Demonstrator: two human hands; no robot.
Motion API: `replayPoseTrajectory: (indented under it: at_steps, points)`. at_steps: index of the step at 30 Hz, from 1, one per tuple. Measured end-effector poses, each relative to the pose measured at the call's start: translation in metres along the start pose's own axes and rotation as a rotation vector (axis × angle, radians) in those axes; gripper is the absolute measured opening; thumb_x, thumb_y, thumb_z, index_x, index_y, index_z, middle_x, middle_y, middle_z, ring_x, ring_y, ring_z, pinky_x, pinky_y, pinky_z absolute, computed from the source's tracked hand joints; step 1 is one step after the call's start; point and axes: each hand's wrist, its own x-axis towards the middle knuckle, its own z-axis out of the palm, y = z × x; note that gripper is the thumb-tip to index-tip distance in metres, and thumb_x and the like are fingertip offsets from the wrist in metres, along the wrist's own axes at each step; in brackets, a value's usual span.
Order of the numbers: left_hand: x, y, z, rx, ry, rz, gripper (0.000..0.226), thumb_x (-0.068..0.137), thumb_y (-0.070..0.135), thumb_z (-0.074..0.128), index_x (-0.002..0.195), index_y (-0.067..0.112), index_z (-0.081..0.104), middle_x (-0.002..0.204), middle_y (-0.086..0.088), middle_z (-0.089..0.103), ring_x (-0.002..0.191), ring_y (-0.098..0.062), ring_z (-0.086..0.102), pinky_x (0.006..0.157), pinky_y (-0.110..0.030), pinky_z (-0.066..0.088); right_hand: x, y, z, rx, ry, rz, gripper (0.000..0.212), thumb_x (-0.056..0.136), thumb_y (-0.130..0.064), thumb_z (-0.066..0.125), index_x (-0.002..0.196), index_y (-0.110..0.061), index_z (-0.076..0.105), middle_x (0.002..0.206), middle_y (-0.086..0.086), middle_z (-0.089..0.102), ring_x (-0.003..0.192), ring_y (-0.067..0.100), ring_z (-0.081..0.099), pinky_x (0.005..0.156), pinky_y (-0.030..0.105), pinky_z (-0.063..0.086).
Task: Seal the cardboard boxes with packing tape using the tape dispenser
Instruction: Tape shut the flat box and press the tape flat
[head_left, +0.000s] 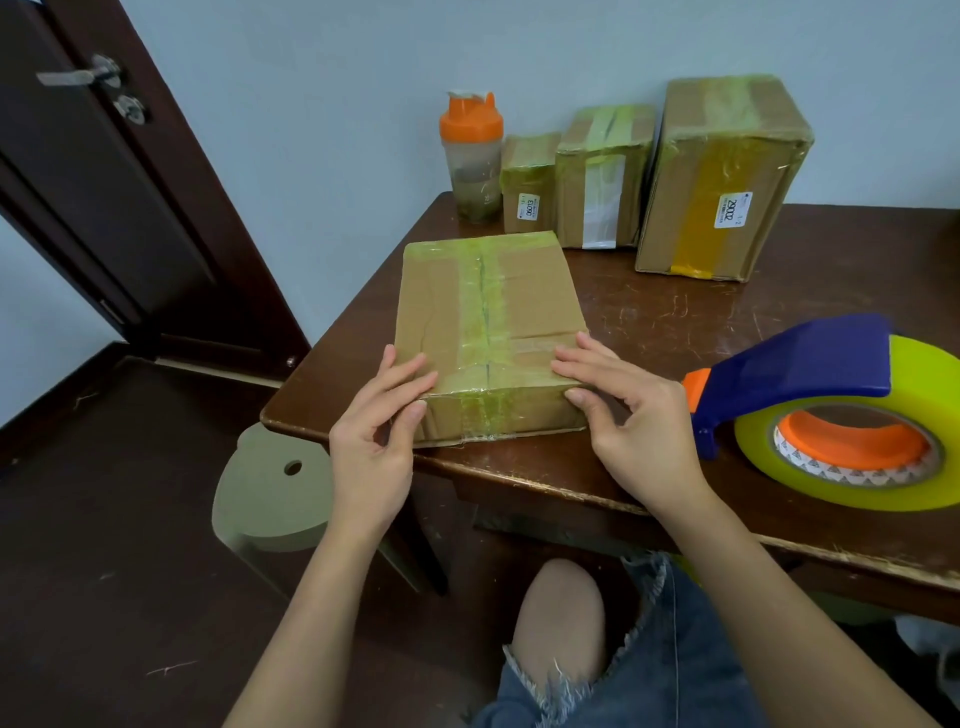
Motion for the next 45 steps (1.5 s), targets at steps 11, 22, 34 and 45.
replayPoseTrajectory:
  at_steps: [11,22,34,45]
  points:
    - [0.005,-0.002,-0.008,-0.008,-0.067,-0.018,0.042,0.091,-0.017,0.048,0.119,0.01,0.064,0.13,0.006,0.062,0.137,-0.011,0.043,0.113,-0.027,0.035,0.002,0.002,0.003,-0.028,0.023,-0.018,0.047,0.081,0.02,0.058,0.111,-0.013,0.072,0.118,-0.003,0.066,0.128,0.013,0.052,0.108,0.02,0.04]
    - [0.012,0.011,-0.039,-0.233,-0.351,-0.295,0.087,0.073,-0.036,0.028,0.13,0.022,0.058,0.146,0.015,0.048,0.143,0.002,0.027,0.117,-0.025,0.027,0.012,-0.013,-0.036,-0.015,-0.425,0.164,0.087,0.074,0.03,0.038,0.135,-0.028,0.055,0.143,-0.019,0.045,0.139,-0.009,0.022,0.106,0.001,0.019]
    - [0.021,0.015,-0.047,-0.148,-0.369,-0.285,0.044,0.09,-0.013,0.054,0.117,0.02,0.068,0.134,0.019,0.059,0.134,0.004,0.041,0.116,-0.031,0.032,0.015,-0.015,-0.036,-0.024,-0.361,0.115,0.049,0.086,0.012,0.061,0.124,-0.02,0.063,0.133,-0.013,0.053,0.132,-0.006,0.033,0.102,-0.002,0.02]
    - [0.018,0.004,-0.03,-0.139,-0.148,-0.157,0.039,0.078,-0.012,0.07,0.099,0.02,0.074,0.114,0.009,0.071,0.128,-0.016,0.055,0.105,-0.022,0.043,0.002,-0.005,-0.012,-0.056,-0.08,0.01,0.039,0.085,0.01,0.064,0.112,-0.017,0.07,0.118,-0.008,0.063,0.125,0.008,0.052,0.109,0.018,0.036]
